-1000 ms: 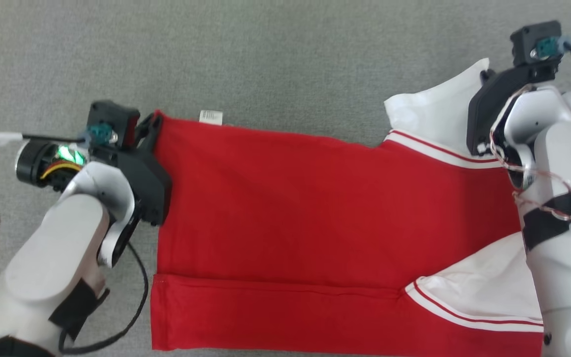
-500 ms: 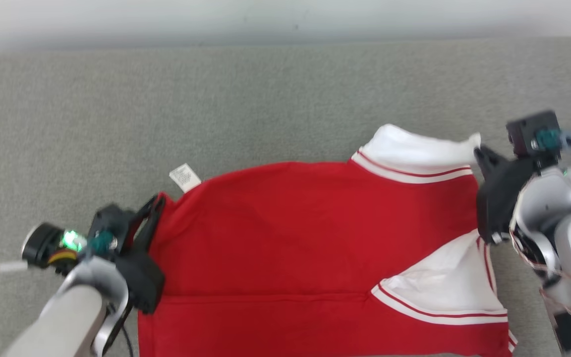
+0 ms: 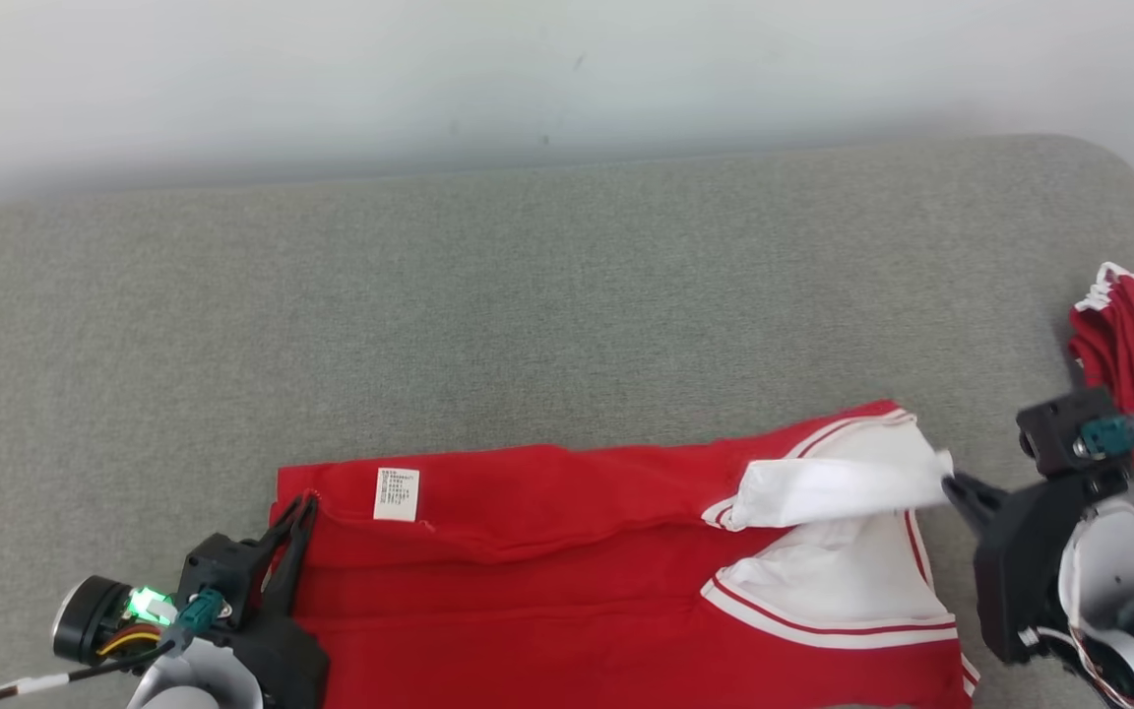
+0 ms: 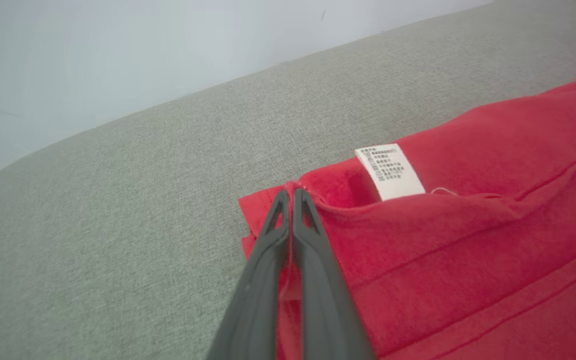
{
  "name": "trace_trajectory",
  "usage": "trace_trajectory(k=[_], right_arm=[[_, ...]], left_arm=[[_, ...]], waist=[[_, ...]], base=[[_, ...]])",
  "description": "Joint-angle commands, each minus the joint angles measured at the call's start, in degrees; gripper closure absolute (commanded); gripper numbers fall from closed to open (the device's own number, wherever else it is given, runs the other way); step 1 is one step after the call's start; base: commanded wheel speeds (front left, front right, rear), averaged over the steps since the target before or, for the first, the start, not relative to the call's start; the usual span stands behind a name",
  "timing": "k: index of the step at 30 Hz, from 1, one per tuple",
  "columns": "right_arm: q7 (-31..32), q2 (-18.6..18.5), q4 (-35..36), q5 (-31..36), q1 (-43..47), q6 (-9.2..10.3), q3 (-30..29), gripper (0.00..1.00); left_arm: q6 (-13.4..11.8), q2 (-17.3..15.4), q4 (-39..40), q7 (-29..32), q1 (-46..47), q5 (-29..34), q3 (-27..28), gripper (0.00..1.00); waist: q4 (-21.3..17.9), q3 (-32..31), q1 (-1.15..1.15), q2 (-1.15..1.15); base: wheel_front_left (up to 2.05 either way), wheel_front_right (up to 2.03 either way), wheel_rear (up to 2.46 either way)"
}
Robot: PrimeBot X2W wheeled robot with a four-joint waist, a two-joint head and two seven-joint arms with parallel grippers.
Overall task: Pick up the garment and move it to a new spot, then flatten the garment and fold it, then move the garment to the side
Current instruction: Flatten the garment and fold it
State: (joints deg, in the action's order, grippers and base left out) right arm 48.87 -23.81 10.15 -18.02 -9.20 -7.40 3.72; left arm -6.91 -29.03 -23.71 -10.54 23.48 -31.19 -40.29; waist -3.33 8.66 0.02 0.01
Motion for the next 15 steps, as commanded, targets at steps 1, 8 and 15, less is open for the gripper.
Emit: trace_trajectory(k=[1,8,15], right_arm=[[0.7,-0.5,0.9,-0.6,1.3,-0.12,-0.6,1.00],[3.2,0.0,4.8,-1.3,5.5,-0.12,-1.7,1.00],[2.3,0.5,2.7,-0.2,6.5,-0.12,0.4,1.00]], left_arm=[[-0.2,0.5,-0.6,-0.6,-0.8,0.0,0.0,1.00],[-2.2,1.8,-3.2,-2.5,-3.2,-2.1,1.7,1.00],[-4.3,2.3,-2.4,-3.2,-6.7,-3.8,3.3,1.00]], waist=[[-0.5,-0.5,-0.02,-0.01],[-1.4,-0.9,-0.02,-0.01],[-1.2,-1.2,-0.02,-0.01]], base=[[0.00,0.00,0.00],[0.00,0.00,0.00],[0.00,0.00,0.00]])
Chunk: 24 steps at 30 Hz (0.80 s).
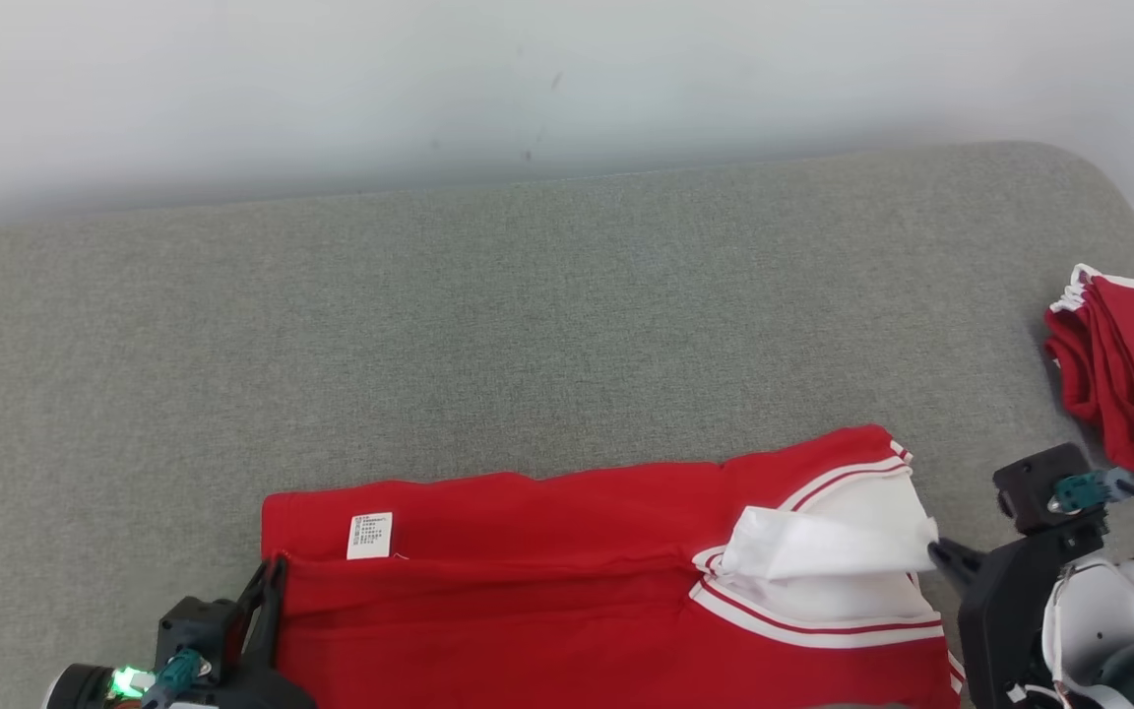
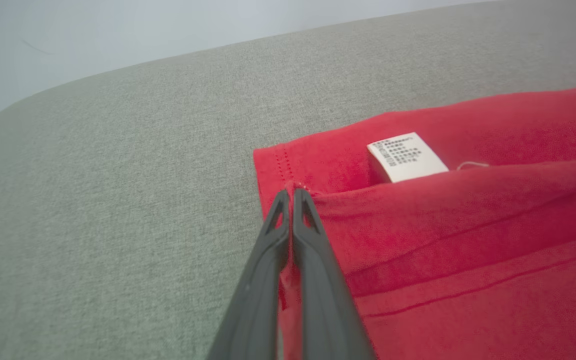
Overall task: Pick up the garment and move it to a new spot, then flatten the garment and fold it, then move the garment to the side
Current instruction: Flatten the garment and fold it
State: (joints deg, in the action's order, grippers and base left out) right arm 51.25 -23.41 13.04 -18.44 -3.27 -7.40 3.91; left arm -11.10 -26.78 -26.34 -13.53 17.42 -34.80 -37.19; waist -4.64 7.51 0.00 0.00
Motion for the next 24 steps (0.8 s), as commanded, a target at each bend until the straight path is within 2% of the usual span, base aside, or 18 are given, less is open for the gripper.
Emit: trace_trajectory(k=[1,2,3,4,5,7,13,16,20,24], right_arm=[[0.1,0.2,-0.6,0.2,0.9,-0.12,0.4,0.98],[0.3,0.6,-0.9,-0.1,1.1,-0.12,0.4,0.68],[0.5,1.2,-1.5,-0.6,1.4,-0.12,0.0,0.17],[0.6,1.4,-1.6,-0.9,1.6,-0.12,0.1,0.00],[1.1,1.4,-1.5,-1.2,2.0,-0.12,0.3,0.00],[1.6,1.2,-1.1,-1.8,2.9,-0.12,0.6,0.00],[1.8,1.2,0.5,-3.1,5.5,-0.12,-0.2,0.00],[0.7,2.5,1.7,-2.8,7.5,-0.12,-2.4,0.00],[-2.8,6.6,2.5,-1.8,10.1,-0.12,-6.9,0.00],[-6.8,11.7,0.9,0.7,11.6,-0.12,-10.7,0.00]], left_arm=[[-0.5,0.1,0.2,-0.3,-1.0,-0.4,0.4,1.00],[-0.6,0.1,0.1,-0.3,-1.4,-0.7,0.6,1.00],[-0.6,0.2,-0.1,-0.1,-1.6,-1.0,0.5,1.00],[-0.6,0.2,-0.1,0.0,-1.8,-1.1,0.5,0.48],[-0.4,0.5,-0.2,-0.1,-1.9,-1.5,0.6,0.00],[-0.3,0.6,-0.5,-0.2,-2.8,-1.8,0.6,0.00],[-2.1,1.0,0.1,-1.2,-5.2,-2.5,2.2,0.00],[-3.3,1.2,2.5,-1.6,-7.7,-2.1,5.0,0.00],[-3.8,3.0,12.6,-1.7,-12.8,0.9,13.6,0.00],[-1.0,5.9,21.6,-1.7,-18.5,5.5,20.4,0.00]], waist=[[0.3,-0.2,0.00,0.00],[0.5,-0.3,0.00,0.00],[0.6,-0.5,0.00,0.00],[0.8,-0.6,0.00,0.00],[1.0,-0.9,0.00,0.00],[1.2,-1.4,0.00,0.00],[1.5,-3.7,0.00,0.00],[1.9,-5.3,0.00,0.00],[2.7,-7.2,0.00,0.00],[3.5,-8.2,0.00,0.00]], base=[[0.00,0.00,0.00],[0.00,0.00,0.00],[0.00,0.00,0.00],[0.00,0.00,0.00],[0.00,0.00,0.00],[0.00,0.00,0.00],[0.00,0.00,0.00],[0.00,0.00,0.00],[0.00,0.00,0.00],[0.00,0.00,0.00]])
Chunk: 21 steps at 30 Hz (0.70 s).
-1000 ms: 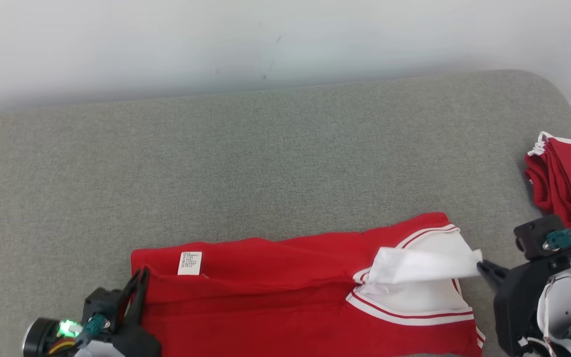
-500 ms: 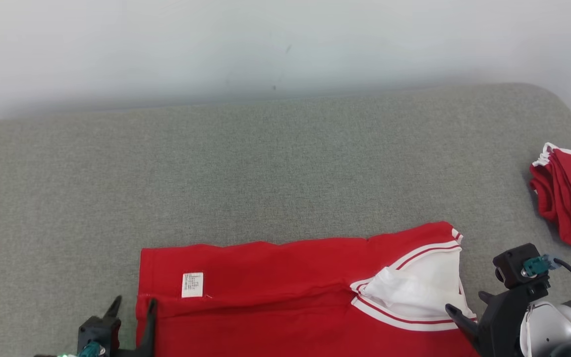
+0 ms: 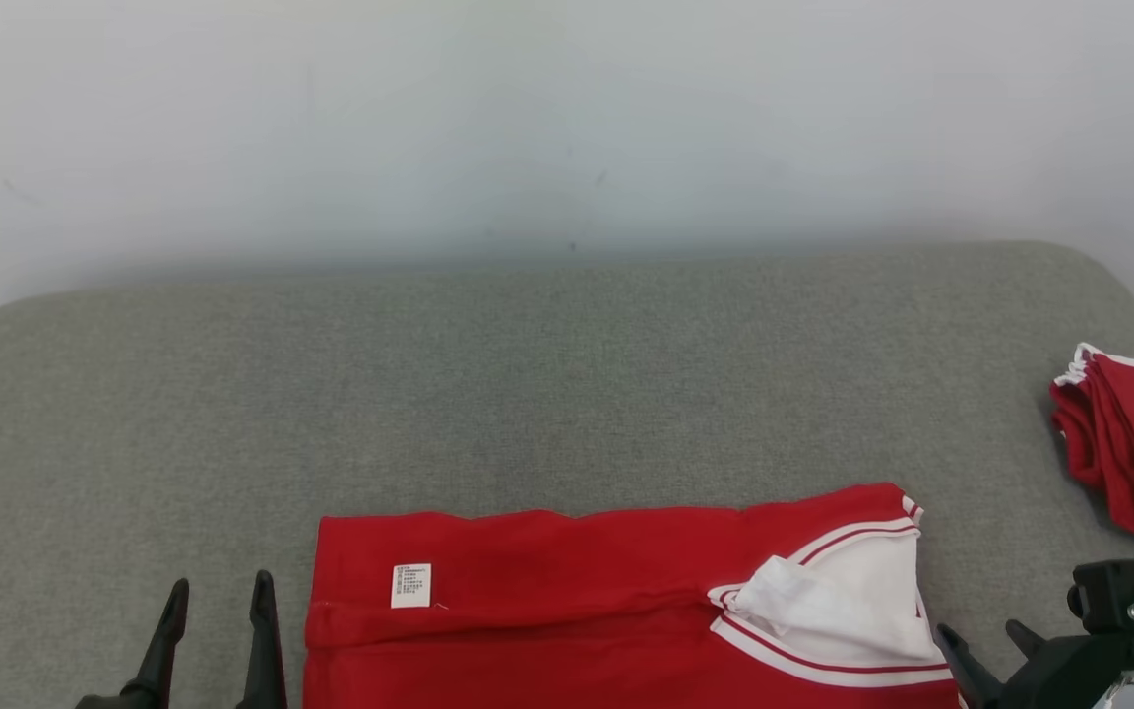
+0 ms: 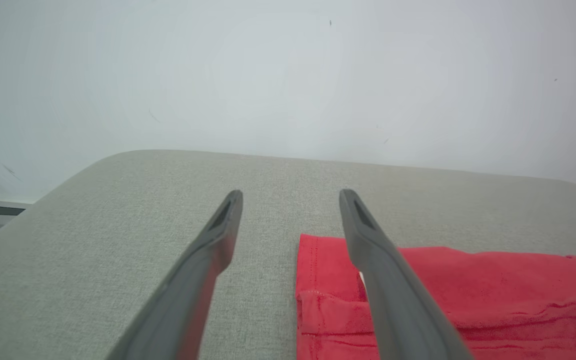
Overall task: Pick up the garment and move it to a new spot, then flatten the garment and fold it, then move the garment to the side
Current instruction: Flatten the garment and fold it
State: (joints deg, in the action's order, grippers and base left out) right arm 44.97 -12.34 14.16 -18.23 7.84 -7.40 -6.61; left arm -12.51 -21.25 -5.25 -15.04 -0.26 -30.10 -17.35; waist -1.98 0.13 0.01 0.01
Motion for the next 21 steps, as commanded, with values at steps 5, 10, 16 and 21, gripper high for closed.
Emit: trace_trajectory(k=[5,10,16,21], right_arm=[[-5.0,5.7,-4.2,4.1,1.2,-0.12,-4.6,0.00],[-11.4,8.8,-10.3,4.8,-1.3,-0.12,-8.8,0.00],[-14.0,9.4,-19.0,5.5,-4.6,-0.12,-9.0,0.00],[-11.9,8.4,-24.5,8.2,-8.0,-0.12,-9.1,0.00]], left_arm=[[6.1,5.1,6.7,-0.2,-5.4,4.9,5.5,0.00],[11.9,9.1,8.4,-0.2,-8.5,6.6,9.6,0.00],[17.6,10.9,7.0,-0.2,-10.2,8.4,12.7,0.00],[19.5,11.2,5.2,-0.2,-10.4,8.1,14.5,0.00]], waist=[[2.1,-2.1,-0.01,-0.01],[2.8,-2.7,-0.01,-0.01],[4.1,-2.4,-0.01,-0.01],[5.6,-1.4,-0.01,-0.01]], base=[[0.00,0.00,0.00],[0.00,0.00,0.00],[0.00,0.00,0.00],[0.00,0.00,0.00]])
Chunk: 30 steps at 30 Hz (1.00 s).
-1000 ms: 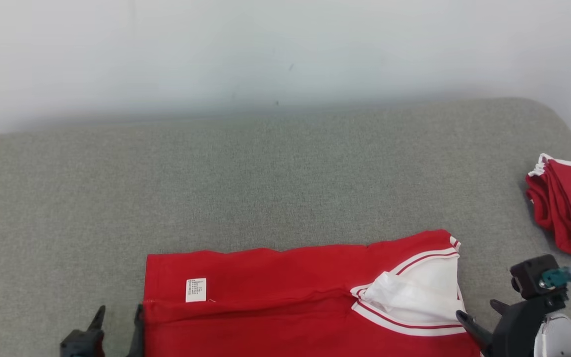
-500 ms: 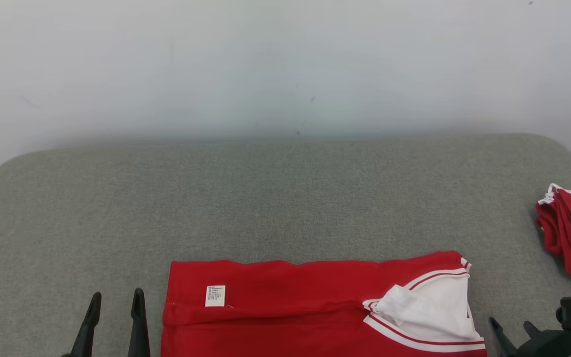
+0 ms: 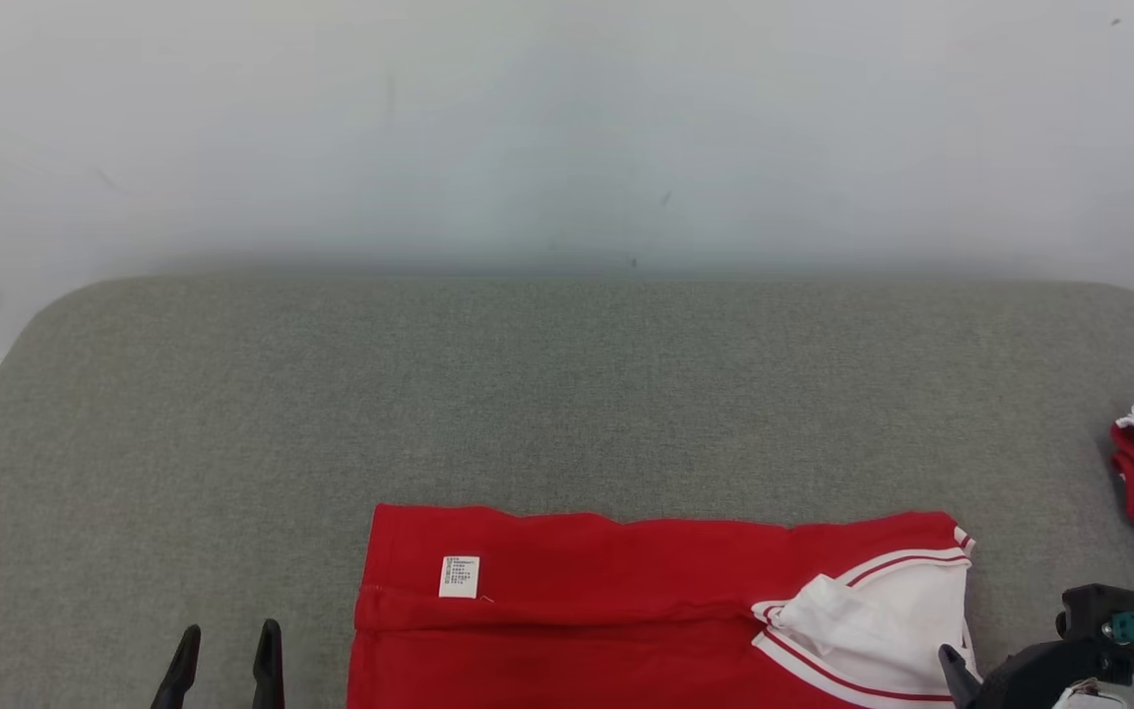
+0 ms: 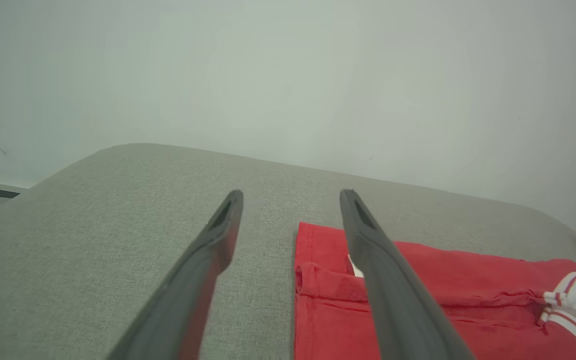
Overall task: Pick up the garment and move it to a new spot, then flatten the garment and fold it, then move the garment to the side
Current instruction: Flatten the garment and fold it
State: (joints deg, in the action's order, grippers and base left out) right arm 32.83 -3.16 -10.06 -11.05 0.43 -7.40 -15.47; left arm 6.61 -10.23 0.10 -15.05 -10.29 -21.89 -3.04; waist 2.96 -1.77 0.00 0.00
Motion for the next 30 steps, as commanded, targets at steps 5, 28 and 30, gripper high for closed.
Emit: trace_trajectory(k=[5,28,30], right_arm=[[1.3,-1.5,-3.1,4.4,-2.6,-0.12,-2.6,0.00],[-1.2,0.3,-13.6,4.9,-6.4,-0.13,-3.6,1.00],[-2.0,0.0,-13.3,5.6,-7.0,-0.13,-4.9,1.00]], left_arm=[[0.7,1.3,-0.5,-0.2,0.1,0.4,-0.1,0.00],[0.9,1.0,-1.8,-0.2,1.6,0.4,-1.4,0.00],[0.9,1.2,-1.9,-0.2,1.7,0.1,-1.5,0.00]], waist=[[2.4,1.2,0.00,0.00],[5.2,3.5,0.00,0.00],[4.9,3.3,0.00,0.00]], base=[[0.00,0.00,0.00],[0.00,0.00,0.00],[0.00,0.00,0.00]])
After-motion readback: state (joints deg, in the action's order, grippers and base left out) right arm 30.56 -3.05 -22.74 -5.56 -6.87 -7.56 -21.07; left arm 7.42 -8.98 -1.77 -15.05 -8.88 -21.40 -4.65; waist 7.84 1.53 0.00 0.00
